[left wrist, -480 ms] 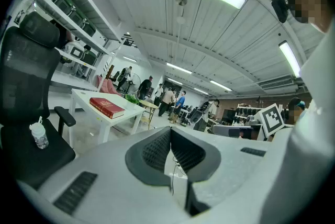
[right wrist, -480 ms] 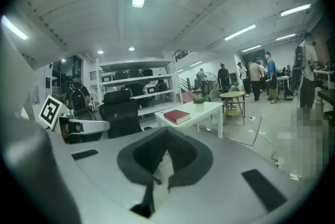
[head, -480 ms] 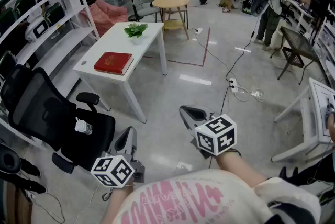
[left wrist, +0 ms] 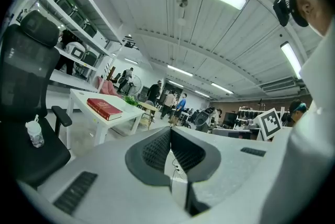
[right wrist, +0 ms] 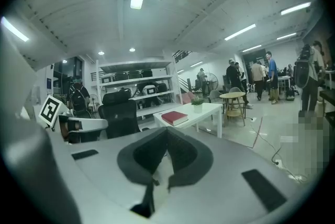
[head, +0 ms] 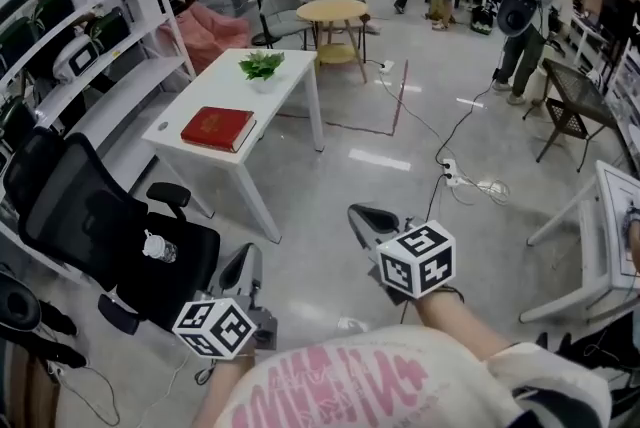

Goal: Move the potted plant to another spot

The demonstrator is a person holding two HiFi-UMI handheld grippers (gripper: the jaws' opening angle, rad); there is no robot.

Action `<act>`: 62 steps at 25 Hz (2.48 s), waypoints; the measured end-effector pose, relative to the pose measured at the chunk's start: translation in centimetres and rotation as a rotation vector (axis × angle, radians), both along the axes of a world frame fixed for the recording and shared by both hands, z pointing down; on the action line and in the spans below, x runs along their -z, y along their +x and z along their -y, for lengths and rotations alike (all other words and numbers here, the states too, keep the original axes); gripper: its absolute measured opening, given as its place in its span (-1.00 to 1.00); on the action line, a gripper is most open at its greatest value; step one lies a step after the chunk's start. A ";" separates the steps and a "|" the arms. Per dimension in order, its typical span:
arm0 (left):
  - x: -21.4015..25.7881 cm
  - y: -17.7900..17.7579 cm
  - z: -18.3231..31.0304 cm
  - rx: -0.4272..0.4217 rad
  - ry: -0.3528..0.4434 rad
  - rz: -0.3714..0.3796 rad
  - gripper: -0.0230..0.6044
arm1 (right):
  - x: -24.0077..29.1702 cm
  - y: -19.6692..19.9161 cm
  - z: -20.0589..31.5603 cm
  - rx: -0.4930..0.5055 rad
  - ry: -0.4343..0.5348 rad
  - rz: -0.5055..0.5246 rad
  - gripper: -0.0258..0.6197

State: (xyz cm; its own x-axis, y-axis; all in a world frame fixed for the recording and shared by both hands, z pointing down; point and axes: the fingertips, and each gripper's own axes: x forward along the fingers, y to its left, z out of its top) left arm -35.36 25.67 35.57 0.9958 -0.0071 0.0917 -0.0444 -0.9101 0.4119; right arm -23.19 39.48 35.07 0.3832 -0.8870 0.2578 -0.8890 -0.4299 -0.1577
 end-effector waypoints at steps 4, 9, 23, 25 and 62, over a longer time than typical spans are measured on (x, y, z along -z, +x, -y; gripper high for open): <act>0.3 1.8 -1.0 0.011 -0.007 -0.038 -0.92 | 0.1 2.1 -0.8 0.016 0.014 -0.012 -0.90; -1.3 2.7 -1.6 0.066 -0.021 -0.049 -0.92 | -2.0 3.9 -1.7 0.046 0.011 0.025 -0.90; -5.2 11.0 2.7 0.064 -0.067 0.008 -0.92 | -6.2 11.7 2.8 0.083 -0.041 0.074 -0.90; -5.4 13.5 4.0 0.049 -0.073 0.008 -0.92 | -6.1 13.9 4.1 0.074 -0.047 0.071 -0.90; -4.6 43.9 27.3 0.159 -0.124 -0.038 -0.92 | -7.0 46.3 30.5 0.204 0.064 0.198 -0.90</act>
State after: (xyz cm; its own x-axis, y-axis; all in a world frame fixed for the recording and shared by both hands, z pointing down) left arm 8.54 -1.67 40.14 0.9858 -0.1553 0.0637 -0.1654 -0.8352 0.5244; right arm 23.15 9.00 42.02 0.1424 -0.9576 0.2506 -0.9052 -0.2284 -0.3583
